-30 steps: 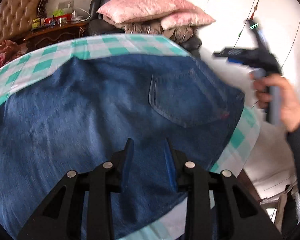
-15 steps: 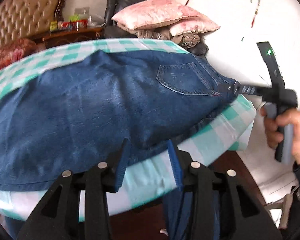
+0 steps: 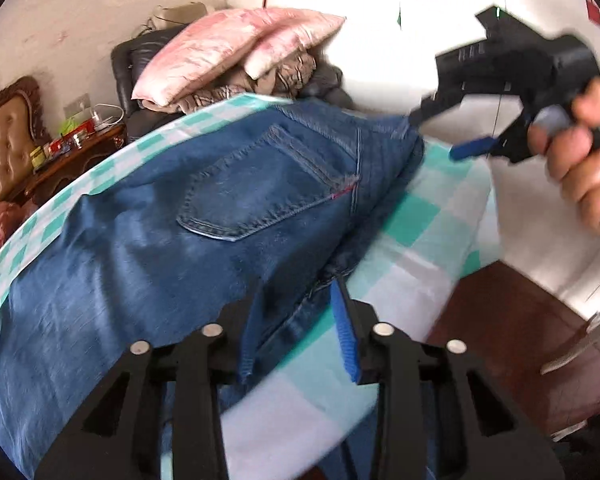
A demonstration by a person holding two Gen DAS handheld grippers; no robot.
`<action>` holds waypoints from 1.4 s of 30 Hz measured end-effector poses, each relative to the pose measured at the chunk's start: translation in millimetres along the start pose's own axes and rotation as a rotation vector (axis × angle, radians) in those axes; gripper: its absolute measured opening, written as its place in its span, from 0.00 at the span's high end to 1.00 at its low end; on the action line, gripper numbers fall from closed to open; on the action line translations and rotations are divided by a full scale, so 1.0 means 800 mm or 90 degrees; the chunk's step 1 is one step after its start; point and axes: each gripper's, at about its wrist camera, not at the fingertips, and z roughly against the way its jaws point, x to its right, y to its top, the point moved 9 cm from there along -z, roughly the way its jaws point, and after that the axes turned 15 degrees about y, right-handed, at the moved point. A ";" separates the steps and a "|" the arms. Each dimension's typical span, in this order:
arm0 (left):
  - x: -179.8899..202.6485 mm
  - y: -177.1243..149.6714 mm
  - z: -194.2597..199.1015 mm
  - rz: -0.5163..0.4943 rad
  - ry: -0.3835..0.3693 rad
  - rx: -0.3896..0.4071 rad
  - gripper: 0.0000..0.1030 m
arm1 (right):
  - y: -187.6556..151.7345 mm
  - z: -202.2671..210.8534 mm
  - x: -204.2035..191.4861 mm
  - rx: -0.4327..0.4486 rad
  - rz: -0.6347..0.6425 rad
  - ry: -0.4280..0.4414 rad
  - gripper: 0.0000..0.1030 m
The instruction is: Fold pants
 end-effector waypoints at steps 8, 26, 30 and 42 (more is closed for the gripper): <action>-0.013 0.006 0.009 0.020 -0.016 0.011 0.99 | 0.018 -0.013 -0.011 0.004 -0.018 0.022 0.39; -0.019 -0.002 0.005 0.008 -0.018 -0.005 0.75 | 0.028 -0.019 -0.005 -0.015 -0.003 -0.010 0.81; -0.021 -0.004 0.002 0.029 -0.039 -0.009 0.83 | 0.027 -0.021 -0.002 -0.018 -0.006 -0.015 0.82; -0.037 0.015 0.042 0.015 -0.033 0.025 0.99 | 0.024 0.008 -0.024 -0.007 0.026 -0.003 0.91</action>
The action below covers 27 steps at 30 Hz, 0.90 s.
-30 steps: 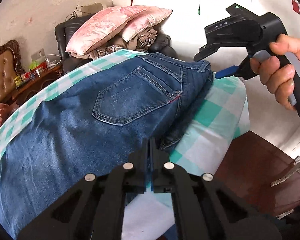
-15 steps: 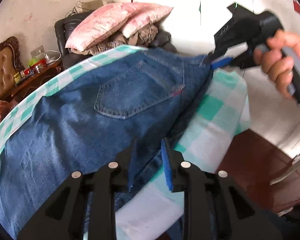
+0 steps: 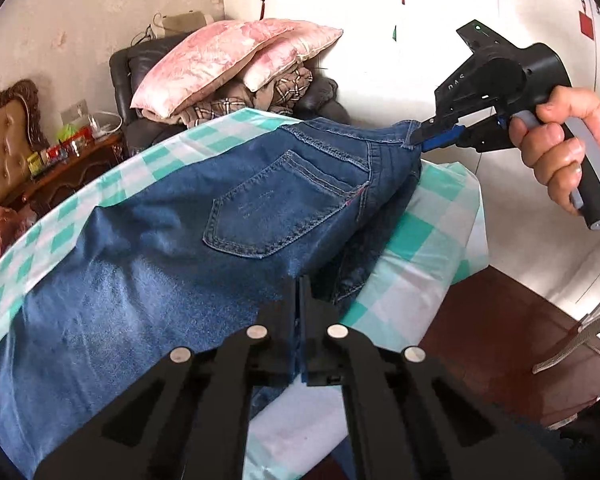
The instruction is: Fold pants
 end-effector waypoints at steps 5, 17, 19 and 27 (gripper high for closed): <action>0.015 -0.021 -0.016 -0.010 -0.005 -0.028 0.99 | -0.005 -0.019 0.024 -0.019 0.001 -0.039 0.91; -0.182 -0.109 0.078 0.292 0.125 -0.041 0.78 | -0.005 -0.010 0.022 0.034 0.084 -0.163 0.89; -0.242 -0.149 0.090 0.364 0.175 -0.062 0.78 | 0.000 0.011 0.023 0.087 0.089 -0.235 0.81; -0.294 -0.252 0.122 0.398 0.222 -0.165 0.83 | -0.031 0.000 -0.082 0.148 0.289 -0.263 0.69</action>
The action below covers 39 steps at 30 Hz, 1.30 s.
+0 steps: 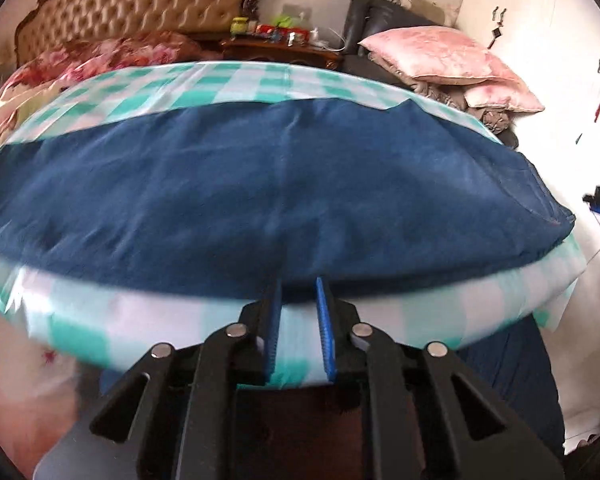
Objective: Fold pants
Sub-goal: 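Release the waistband from the right tool and reposition both tools over the jeans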
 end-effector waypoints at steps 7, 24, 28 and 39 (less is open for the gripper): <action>0.006 0.043 0.003 0.024 0.004 0.063 0.77 | -0.075 -0.034 -0.193 -0.074 0.216 0.163 0.56; -0.015 0.192 -0.131 -0.049 0.008 0.001 0.71 | -0.043 -0.068 -0.250 -0.071 0.301 0.171 0.23; -0.070 0.198 -0.172 -0.040 0.098 -0.029 0.75 | 0.010 -0.116 -0.320 -0.047 0.377 0.261 0.24; -0.167 0.160 -0.096 0.022 0.135 0.057 0.64 | -0.001 -0.255 -0.376 -0.171 0.431 0.311 0.40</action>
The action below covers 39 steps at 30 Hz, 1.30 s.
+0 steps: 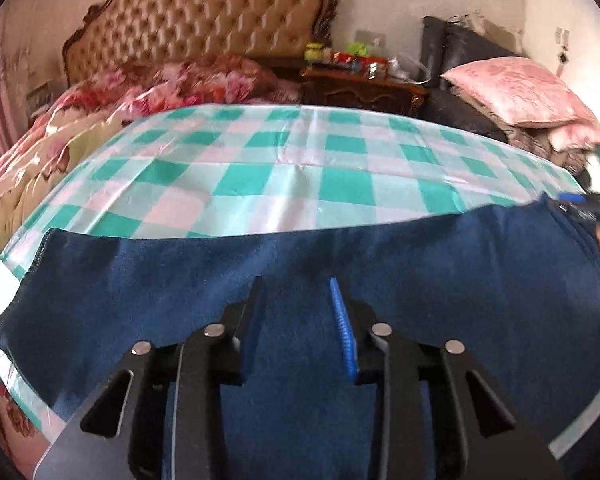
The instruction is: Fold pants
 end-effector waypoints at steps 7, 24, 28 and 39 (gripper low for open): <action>-0.044 -0.016 -0.030 0.041 0.026 -0.061 0.59 | 0.001 -0.002 0.003 0.010 -0.014 -0.023 0.39; -0.324 -0.072 0.024 0.258 0.126 -0.061 0.63 | -0.119 0.168 -0.055 0.093 -0.153 -0.066 0.25; -0.326 -0.096 -0.001 0.177 0.225 -0.120 0.60 | -0.169 0.156 -0.054 0.043 -0.204 -0.083 0.25; -0.114 -0.050 0.078 0.149 0.034 -0.053 0.51 | -0.191 0.162 -0.063 0.055 -0.263 -0.122 0.15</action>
